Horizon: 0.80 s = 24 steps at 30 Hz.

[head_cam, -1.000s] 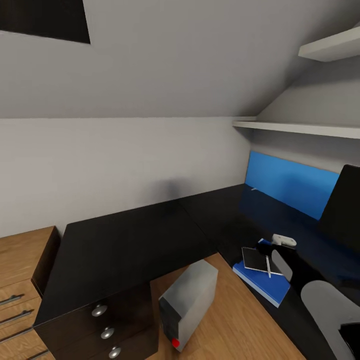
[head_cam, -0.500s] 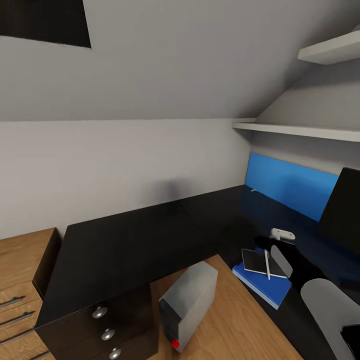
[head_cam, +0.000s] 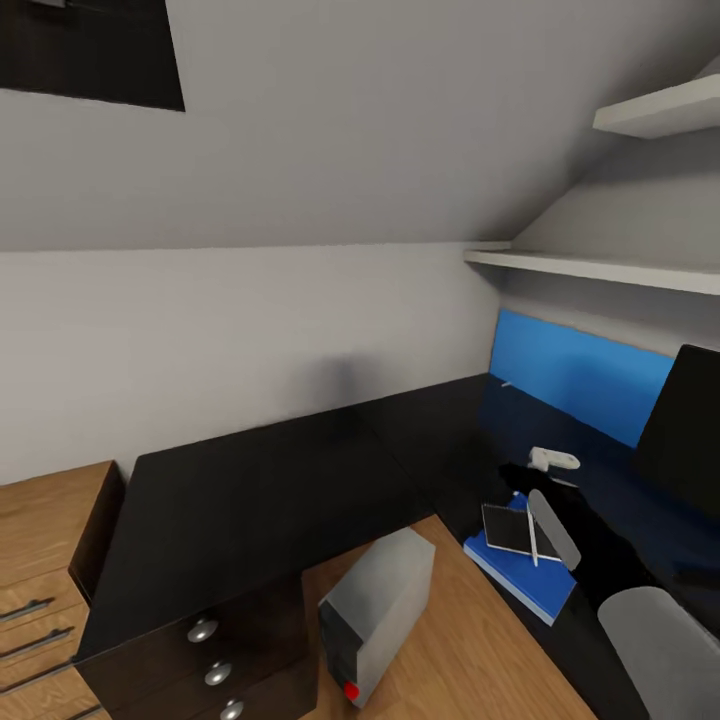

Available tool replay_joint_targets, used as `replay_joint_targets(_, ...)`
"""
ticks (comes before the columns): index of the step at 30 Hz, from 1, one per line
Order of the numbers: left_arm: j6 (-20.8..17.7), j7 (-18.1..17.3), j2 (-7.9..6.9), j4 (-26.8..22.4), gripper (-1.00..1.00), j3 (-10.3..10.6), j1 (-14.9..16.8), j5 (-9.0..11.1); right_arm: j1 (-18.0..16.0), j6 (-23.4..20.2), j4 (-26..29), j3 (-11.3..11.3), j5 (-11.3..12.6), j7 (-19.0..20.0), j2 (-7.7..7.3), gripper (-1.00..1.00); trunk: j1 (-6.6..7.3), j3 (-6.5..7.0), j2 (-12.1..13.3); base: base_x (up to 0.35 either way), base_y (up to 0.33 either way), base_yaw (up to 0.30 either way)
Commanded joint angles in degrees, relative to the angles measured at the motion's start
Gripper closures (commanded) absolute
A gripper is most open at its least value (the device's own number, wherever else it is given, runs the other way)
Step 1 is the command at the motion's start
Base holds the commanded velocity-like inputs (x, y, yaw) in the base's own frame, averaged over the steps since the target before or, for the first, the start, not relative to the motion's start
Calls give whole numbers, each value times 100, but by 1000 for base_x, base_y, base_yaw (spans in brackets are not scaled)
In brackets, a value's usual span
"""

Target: In the bedroom, organize the workspace by keeping the computer under the desk, ensuring the monitor is on the desk, placing the keyboard on the desk next to the monitor, placing the mouse on the desk next to the keyboard, moving the folder from the swivel chair onto the desk next to the mouse, stacking the notebook on top of the folder with the pen on top of the notebook, and positioning the swivel chair next to the desk.

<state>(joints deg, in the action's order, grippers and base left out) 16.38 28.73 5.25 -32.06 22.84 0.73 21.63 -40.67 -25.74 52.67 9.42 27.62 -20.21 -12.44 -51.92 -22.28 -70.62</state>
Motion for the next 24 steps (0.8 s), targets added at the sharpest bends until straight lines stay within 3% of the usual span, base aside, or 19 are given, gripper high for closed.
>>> replay_joint_targets(1, 24, 37, -6, 5, -100, 45, 6, 65, 215, -52, 374, 46, 40, -303, 221, -100, 0, -6, -3, 0, 0, 0)
replay_joint_targets(3, 24, 37, -6, 5, -100, 45, 6, 67, 292, -64, 471, 95, 34, -368, 366, -100, 0, -6, -3, 0, 0, 0)
replay_joint_targets(4, 28, 38, -6, 5, -100, 45, 6, 68, 364, -72, 548, 265, 29, -428, 584, -100, 0, -6, -3, 0, 0, 0)
replay_joint_targets(5, 29, 41, -6, 6, -100, 45, 6, 69, 394, -65, 568, 430, 27, -454, 703, -100, 0, -6, -3, 0, 0, 0)
replay_joint_targets(9, 48, 44, -10, 3, -100, 41, 6, 70, 447, -39, 568, 926, 25, -495, 948, -100, 0, -6, -3, 0, 0, 0)
replay_joint_targets(14, 55, 45, -13, 3, -100, 37, 6, 70, 499, -27, 585, 1234, 21, -619, 1200, -100, 0, -6, -3, 0, 0, 0)
replay_joint_targets(15, 57, 49, -14, 4, -100, 37, 6, 70, 524, -6, 588, 1353, 26, -743, 1337, -100, 0, -6, -3, 0, 0, 0)
replay_joint_targets(22, 60, 66, -28, 0, -100, 29, 6, 70, 653, 154, 582, 1423, 38, -832, 1421, -100, 0, -6, -3, 0, 0, 0)
replay_joint_targets(24, 64, 69, -39, -1, -100, 28, 6, 66, 843, 412, 553, 1425, 29, -866, 1421, -100, 0, -6, -3, 0, 0, 2)
